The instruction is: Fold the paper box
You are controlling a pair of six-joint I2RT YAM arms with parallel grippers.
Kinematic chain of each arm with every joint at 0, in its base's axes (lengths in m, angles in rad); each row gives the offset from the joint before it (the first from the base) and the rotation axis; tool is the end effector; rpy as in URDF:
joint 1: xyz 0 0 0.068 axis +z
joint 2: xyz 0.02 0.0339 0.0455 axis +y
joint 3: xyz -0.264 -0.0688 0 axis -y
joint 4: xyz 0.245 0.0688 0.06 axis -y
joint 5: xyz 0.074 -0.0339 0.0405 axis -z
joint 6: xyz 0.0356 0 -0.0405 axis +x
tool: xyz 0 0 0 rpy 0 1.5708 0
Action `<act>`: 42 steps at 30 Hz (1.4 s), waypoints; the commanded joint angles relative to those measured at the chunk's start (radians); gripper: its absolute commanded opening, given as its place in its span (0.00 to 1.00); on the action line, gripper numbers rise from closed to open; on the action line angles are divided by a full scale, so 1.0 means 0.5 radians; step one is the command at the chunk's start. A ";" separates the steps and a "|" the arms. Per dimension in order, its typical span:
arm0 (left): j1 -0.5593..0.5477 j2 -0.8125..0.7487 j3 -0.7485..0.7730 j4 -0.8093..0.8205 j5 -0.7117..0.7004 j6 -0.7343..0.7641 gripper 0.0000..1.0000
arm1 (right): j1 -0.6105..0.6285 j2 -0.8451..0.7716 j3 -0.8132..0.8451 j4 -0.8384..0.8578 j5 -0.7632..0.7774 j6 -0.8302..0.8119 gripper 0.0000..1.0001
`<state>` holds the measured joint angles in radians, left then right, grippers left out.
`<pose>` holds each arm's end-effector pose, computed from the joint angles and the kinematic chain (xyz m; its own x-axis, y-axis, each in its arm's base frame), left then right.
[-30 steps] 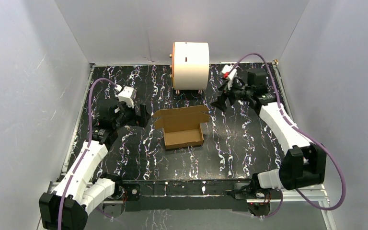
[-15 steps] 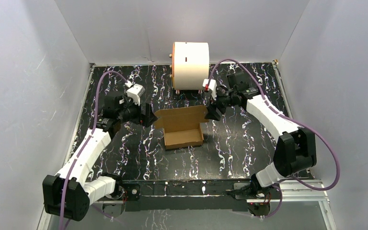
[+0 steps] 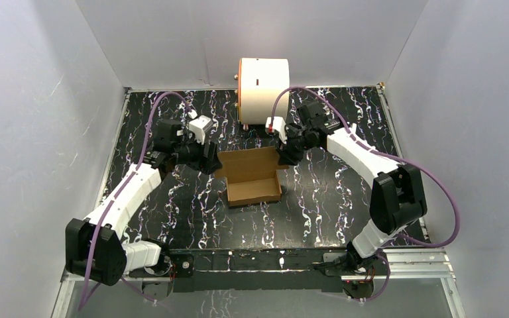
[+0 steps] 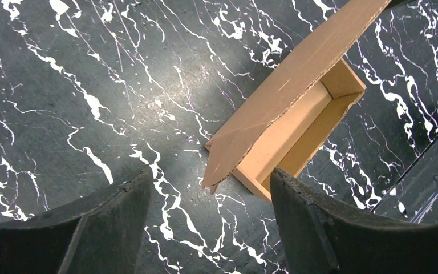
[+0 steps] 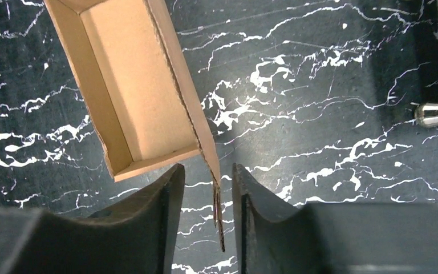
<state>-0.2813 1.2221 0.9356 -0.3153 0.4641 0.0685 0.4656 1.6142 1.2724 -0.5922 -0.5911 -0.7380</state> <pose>0.2540 -0.0900 0.2900 -0.5013 0.2086 -0.8397 0.6385 0.7441 -0.1964 0.2985 0.1722 0.2684 -0.0815 -0.6661 -0.7414 -0.9782 0.1960 -0.0686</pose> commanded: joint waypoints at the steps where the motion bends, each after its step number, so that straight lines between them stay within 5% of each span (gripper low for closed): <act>1: -0.062 0.027 0.099 -0.114 0.048 0.067 0.69 | 0.014 -0.014 0.041 -0.076 0.076 0.001 0.42; 20: -0.281 0.203 0.178 -0.210 -0.195 0.006 0.16 | 0.099 -0.156 -0.121 0.047 0.135 0.180 0.00; 30: -0.346 0.200 0.169 -0.162 -0.475 -0.335 0.00 | 0.184 -0.252 -0.222 0.300 0.447 0.631 0.00; 42: -0.395 0.235 0.185 0.141 -0.784 -0.879 0.00 | 0.466 -0.330 -0.211 0.570 1.211 1.548 0.00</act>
<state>-0.4679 1.3457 0.9886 -0.3397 0.1215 -0.2359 0.6575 1.4998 1.1618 -0.4252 -0.1345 -0.2005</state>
